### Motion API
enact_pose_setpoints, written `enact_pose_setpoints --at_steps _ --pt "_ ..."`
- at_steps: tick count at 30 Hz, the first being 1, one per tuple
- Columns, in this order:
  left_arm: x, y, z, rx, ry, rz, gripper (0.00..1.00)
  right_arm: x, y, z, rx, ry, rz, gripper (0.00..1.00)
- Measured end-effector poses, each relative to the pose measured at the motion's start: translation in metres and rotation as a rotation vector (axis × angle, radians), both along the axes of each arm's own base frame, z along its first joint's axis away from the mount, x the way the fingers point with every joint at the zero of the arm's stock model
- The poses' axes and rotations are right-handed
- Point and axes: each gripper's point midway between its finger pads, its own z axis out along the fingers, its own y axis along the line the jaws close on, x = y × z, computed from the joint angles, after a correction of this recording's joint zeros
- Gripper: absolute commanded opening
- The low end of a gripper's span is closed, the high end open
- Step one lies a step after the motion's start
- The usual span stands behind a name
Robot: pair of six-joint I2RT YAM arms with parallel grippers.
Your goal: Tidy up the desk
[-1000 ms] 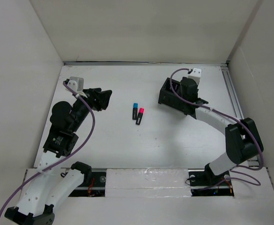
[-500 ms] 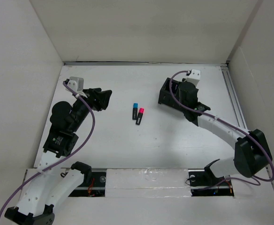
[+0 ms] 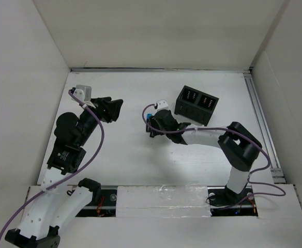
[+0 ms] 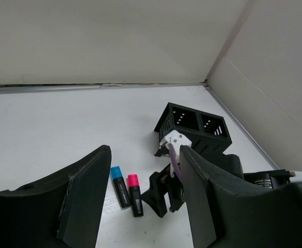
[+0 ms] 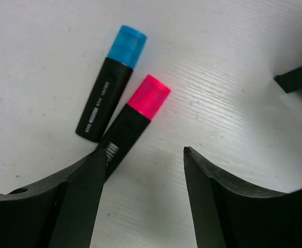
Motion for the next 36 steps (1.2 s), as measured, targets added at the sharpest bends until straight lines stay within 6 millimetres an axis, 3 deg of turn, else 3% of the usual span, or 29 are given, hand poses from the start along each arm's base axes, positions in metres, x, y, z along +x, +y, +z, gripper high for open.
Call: enact_pose_setpoints --at_steps 7,12,21,26,29,34,36 --pt "-0.001 0.0 0.001 -0.001 -0.002 -0.003 0.51 0.019 0.024 0.0 0.018 0.011 0.016 0.65" --pt "-0.001 0.0 0.001 -0.001 -0.003 -0.004 0.52 0.036 0.023 -0.006 0.018 0.018 -0.009 0.59" --pt "-0.002 -0.001 0.001 -0.002 -0.005 -0.008 0.51 0.033 0.016 -0.039 -0.019 0.092 -0.021 0.56" --pt "-0.002 -0.002 0.002 -0.004 -0.005 -0.015 0.51 0.032 0.019 -0.04 -0.015 0.099 -0.013 0.58" --pt "-0.002 -0.003 0.002 -0.005 -0.008 -0.018 0.51 0.031 0.02 -0.041 -0.006 0.106 -0.007 0.44" --pt "-0.002 -0.003 0.003 -0.006 -0.008 -0.019 0.51 0.03 0.023 -0.041 0.01 0.115 -0.004 0.44" --pt "-0.002 -0.003 0.003 -0.006 -0.008 -0.019 0.51 0.03 0.023 -0.041 0.01 0.116 -0.005 0.37"
